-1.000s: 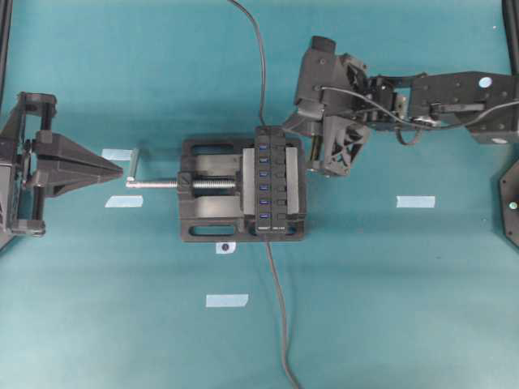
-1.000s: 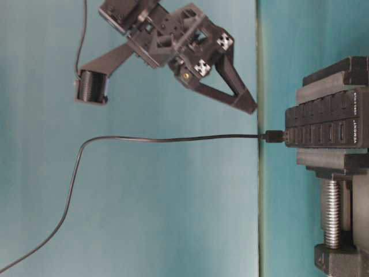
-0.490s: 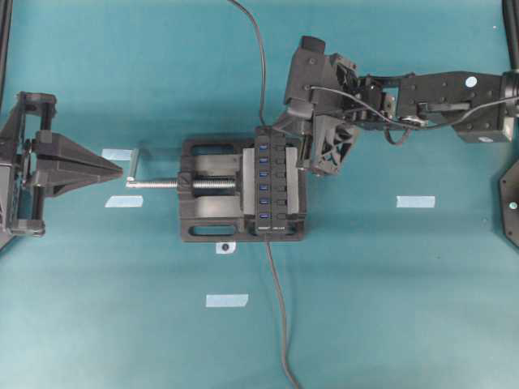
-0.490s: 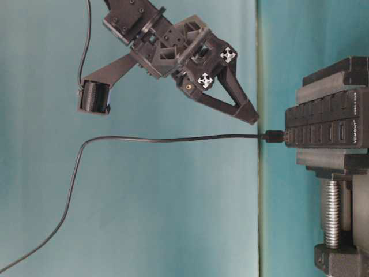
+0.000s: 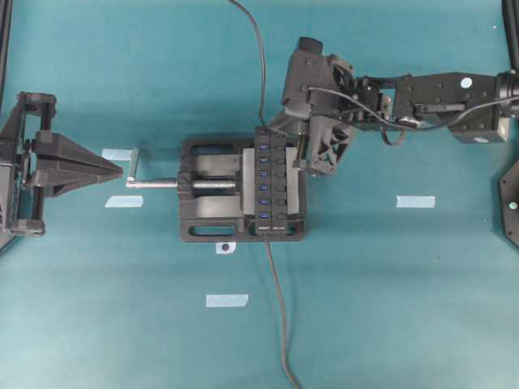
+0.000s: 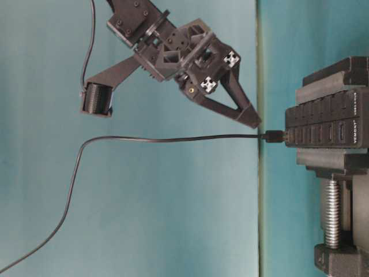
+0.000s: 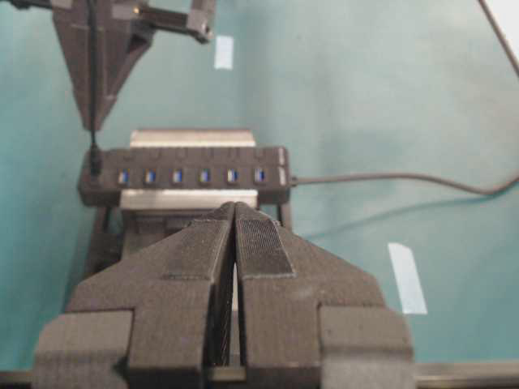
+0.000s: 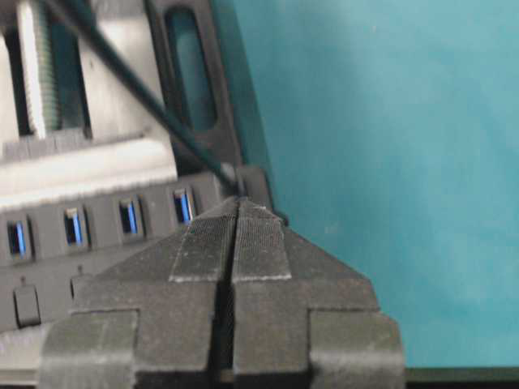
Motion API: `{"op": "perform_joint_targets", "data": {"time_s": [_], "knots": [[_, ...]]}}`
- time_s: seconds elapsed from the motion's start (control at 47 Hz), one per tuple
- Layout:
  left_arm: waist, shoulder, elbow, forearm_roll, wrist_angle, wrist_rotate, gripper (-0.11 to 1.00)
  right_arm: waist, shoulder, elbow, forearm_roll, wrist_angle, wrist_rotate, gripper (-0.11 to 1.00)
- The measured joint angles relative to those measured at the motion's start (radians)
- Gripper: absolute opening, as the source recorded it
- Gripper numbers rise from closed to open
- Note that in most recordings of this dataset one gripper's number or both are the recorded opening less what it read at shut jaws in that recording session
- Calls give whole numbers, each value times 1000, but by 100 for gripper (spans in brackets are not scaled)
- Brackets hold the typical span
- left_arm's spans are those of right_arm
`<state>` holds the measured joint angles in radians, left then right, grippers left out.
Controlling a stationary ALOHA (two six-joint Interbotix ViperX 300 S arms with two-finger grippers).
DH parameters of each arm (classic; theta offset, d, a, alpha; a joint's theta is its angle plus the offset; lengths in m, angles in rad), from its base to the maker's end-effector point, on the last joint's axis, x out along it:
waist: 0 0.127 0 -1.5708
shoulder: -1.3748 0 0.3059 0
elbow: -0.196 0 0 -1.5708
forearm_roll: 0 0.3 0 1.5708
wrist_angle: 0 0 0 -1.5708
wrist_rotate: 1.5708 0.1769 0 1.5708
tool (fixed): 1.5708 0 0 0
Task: Insert the USB into the front port of the fixed hub.
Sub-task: 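Lower the right gripper and grasp the black USB plug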
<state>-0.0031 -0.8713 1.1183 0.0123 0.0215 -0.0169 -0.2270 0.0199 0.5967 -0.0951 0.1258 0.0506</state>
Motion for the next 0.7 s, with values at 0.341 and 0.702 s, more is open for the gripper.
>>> {"op": "perform_joint_targets", "data": {"time_s": [0.341, 0.702], "knots": [[0, 0, 0, 0, 0, -3, 0, 0, 21, -40, 3, 106, 2, 64], [0, -3, 0, -2, 0, -3, 0, 11, 40, -61, 3, 110, 2, 78]]}}
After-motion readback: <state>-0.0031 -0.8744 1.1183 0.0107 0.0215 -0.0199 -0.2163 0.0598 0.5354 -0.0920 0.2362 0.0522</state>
